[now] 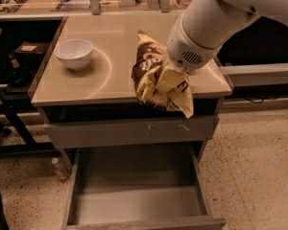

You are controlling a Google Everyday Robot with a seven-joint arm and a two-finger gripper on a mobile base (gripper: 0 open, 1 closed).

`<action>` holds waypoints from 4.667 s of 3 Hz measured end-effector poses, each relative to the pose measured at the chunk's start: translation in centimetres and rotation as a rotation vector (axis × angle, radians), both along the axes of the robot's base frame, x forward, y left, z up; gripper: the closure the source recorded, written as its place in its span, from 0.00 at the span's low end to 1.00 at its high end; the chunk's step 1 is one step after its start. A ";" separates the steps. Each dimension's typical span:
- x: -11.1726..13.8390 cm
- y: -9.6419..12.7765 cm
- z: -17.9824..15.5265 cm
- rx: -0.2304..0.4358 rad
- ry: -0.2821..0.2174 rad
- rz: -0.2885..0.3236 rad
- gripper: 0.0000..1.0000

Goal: Place brown chip bag into middle drawer

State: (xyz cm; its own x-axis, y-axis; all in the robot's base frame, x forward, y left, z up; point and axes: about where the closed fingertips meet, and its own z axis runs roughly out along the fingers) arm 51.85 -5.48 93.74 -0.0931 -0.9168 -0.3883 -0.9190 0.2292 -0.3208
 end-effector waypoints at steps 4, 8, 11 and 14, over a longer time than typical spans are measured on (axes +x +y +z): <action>-13.4 -2.7 -3.6 -0.041 0.239 -0.190 1.00; -18.2 0.8 -18.8 0.048 0.476 -0.281 1.00; -11.0 4.1 -28.2 0.134 0.562 -0.357 1.00; -9.4 7.1 -39.2 0.250 0.656 -0.463 1.00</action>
Offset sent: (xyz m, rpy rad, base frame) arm -0.1556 -0.0404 -0.0378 -0.0563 0.2852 -0.2488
